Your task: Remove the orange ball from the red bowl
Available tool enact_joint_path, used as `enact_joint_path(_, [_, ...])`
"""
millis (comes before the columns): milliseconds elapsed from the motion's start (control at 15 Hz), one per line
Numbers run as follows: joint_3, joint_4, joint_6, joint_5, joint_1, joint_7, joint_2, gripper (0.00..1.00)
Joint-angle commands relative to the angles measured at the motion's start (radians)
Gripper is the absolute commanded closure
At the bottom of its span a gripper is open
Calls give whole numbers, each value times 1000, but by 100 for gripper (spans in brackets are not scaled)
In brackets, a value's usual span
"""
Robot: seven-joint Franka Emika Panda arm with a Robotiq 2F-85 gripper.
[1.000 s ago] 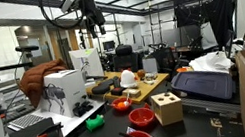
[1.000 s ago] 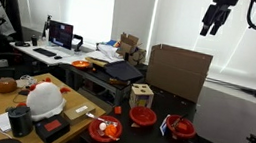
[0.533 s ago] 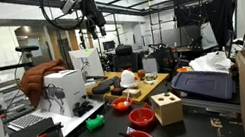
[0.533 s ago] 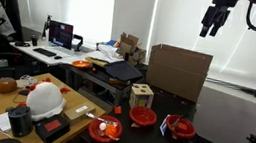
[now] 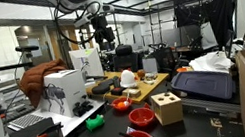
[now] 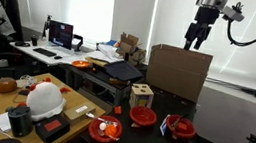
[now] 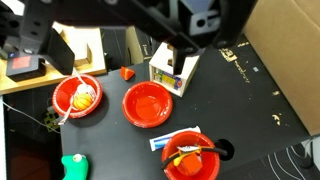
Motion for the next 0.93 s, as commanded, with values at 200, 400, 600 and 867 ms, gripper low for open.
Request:
enact_joint_path(200, [0, 154, 81, 145, 22, -131, 280, 0])
enact_joint_path(400, [15, 232, 99, 86, 25, -102, 400, 0])
enact_joint_path(600, [23, 311, 103, 19, 44, -76, 511, 0])
enact_joint_path(867, [44, 445, 69, -10, 70, -95, 666, 0])
